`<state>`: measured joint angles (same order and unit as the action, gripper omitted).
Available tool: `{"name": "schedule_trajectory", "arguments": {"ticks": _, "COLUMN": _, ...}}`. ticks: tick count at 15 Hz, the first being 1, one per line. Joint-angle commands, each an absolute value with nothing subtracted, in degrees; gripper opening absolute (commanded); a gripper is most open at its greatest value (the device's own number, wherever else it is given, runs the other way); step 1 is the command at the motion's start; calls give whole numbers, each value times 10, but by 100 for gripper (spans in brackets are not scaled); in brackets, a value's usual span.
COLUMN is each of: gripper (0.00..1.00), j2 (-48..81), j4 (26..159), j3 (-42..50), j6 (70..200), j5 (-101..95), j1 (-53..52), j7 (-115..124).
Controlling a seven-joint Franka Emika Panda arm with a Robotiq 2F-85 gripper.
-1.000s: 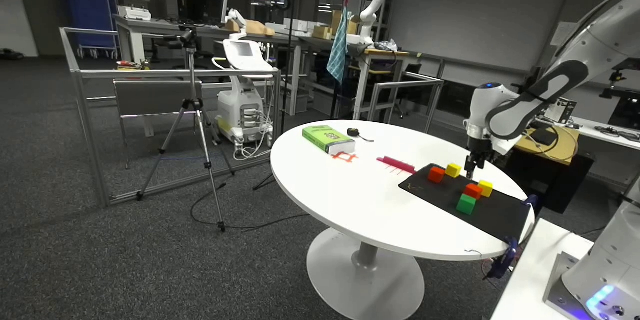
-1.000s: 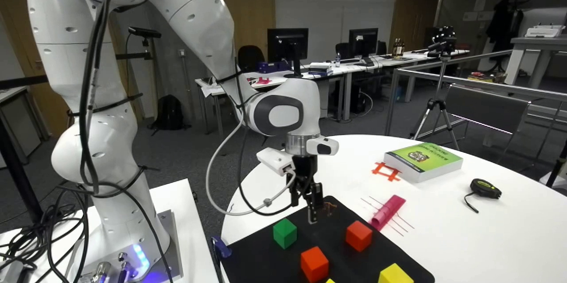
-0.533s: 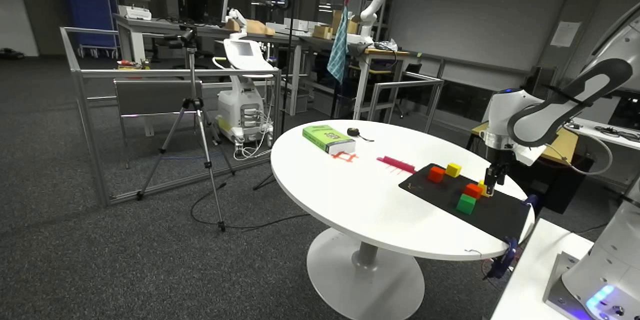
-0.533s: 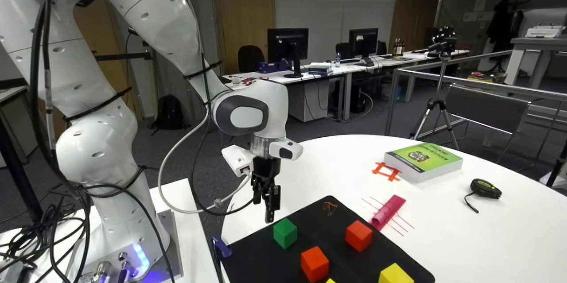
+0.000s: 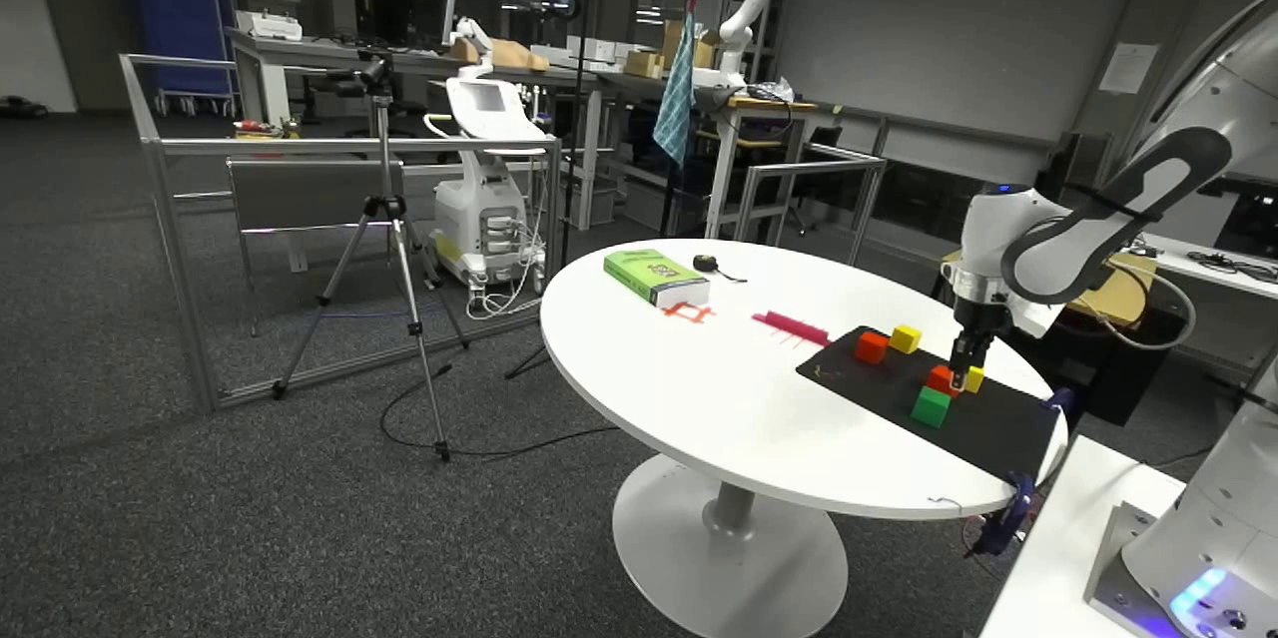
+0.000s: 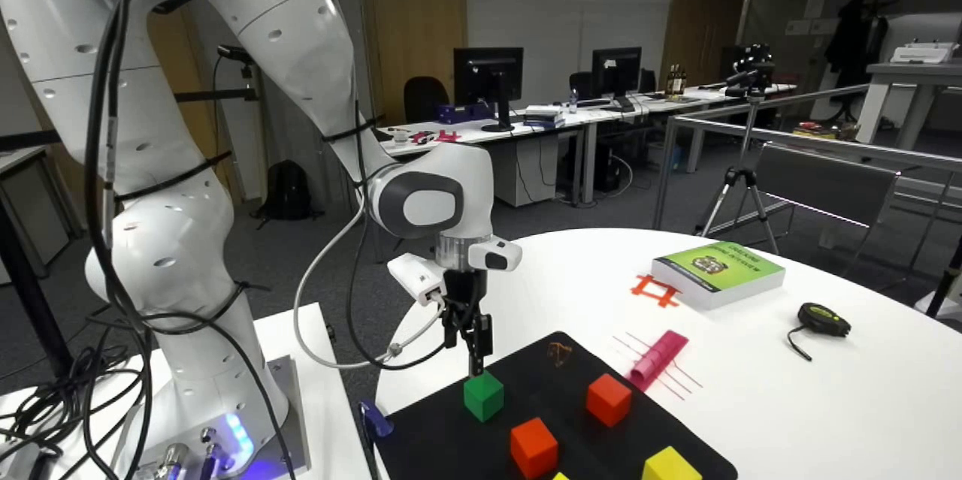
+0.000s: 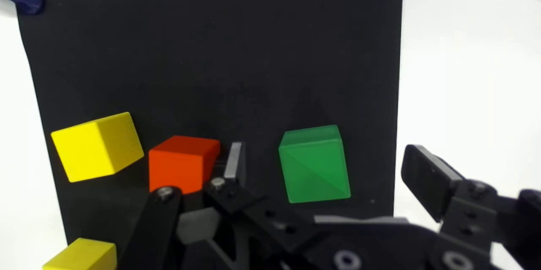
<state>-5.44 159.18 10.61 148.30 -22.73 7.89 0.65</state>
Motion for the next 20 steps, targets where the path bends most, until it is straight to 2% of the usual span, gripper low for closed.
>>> {"name": "schedule_trajectory", "arguments": {"ticks": 1, "gripper": 100, "j2": 12, "j4": 1566, "j3": 91, "j6": 1516, "j5": -242, "j1": 85, "j7": 7}}
{"name": "schedule_trajectory", "arguments": {"ticks": 20, "gripper": 100, "j2": 142, "j4": 1480, "j3": 101, "j6": 1531, "j5": -266, "j1": 67, "j7": -10}}
